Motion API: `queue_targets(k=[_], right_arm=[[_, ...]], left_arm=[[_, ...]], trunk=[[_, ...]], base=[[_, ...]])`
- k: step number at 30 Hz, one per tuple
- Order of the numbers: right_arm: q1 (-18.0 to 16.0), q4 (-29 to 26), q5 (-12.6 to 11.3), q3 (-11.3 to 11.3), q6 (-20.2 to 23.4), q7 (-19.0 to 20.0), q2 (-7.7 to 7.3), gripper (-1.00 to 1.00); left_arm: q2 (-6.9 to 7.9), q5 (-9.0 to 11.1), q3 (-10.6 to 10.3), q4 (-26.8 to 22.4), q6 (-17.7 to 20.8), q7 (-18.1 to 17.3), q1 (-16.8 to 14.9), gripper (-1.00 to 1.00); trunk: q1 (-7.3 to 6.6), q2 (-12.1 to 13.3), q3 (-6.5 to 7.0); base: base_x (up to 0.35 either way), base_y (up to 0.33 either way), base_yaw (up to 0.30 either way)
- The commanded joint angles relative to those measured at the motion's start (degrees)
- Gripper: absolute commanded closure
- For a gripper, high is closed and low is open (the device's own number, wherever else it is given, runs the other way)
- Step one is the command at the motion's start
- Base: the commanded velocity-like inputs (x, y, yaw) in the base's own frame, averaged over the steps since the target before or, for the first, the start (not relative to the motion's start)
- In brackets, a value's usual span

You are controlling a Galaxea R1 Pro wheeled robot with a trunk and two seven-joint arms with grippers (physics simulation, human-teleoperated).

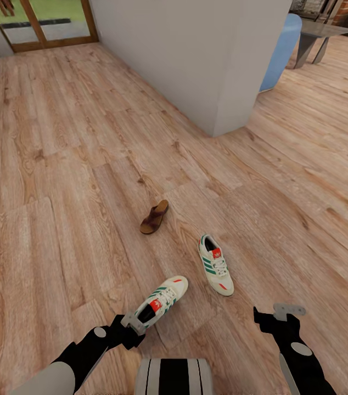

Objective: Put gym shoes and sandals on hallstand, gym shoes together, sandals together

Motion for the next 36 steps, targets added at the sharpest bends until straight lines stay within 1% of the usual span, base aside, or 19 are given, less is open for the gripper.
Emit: queue_targets(k=[1,17,24,36], right_arm=[[-0.01,-0.08,0.01,0.06,0.34,-0.19,-0.02,-1.0],[-0.01,-0.08,0.01,0.06,0.34,-0.18,-0.02,-1.0],[-0.01,-0.08,0.01,0.06,0.34,-0.18,-0.02,-1.0],[-0.01,-0.08,0.01,0.06,0.34,-0.18,-0.02,-1.0]], left_arm=[[0.01,-0.6,0.08,-0.09,-0.05,-0.19,0.0,-1.0],[0.01,-0.6,0.08,-0.02,-0.06,-0.19,0.0,-1.0],[0.01,-0.6,0.08,-0.01,-0.11,-0.19,0.0,-1.0],[0.01,-0.6,0.16,-0.01,-0.14,-0.19,0.0,-1.0]], trunk=[[-0.01,-0.01,-0.03],[-0.01,-0.01,-0.03],[-0.01,-0.01,-0.03],[-0.01,-0.01,-0.03]], base=[[0.0,0.0,0.0],[0.001,0.0,0.0],[0.092,0.0,0.0],[0.012,0.0,0.0]])
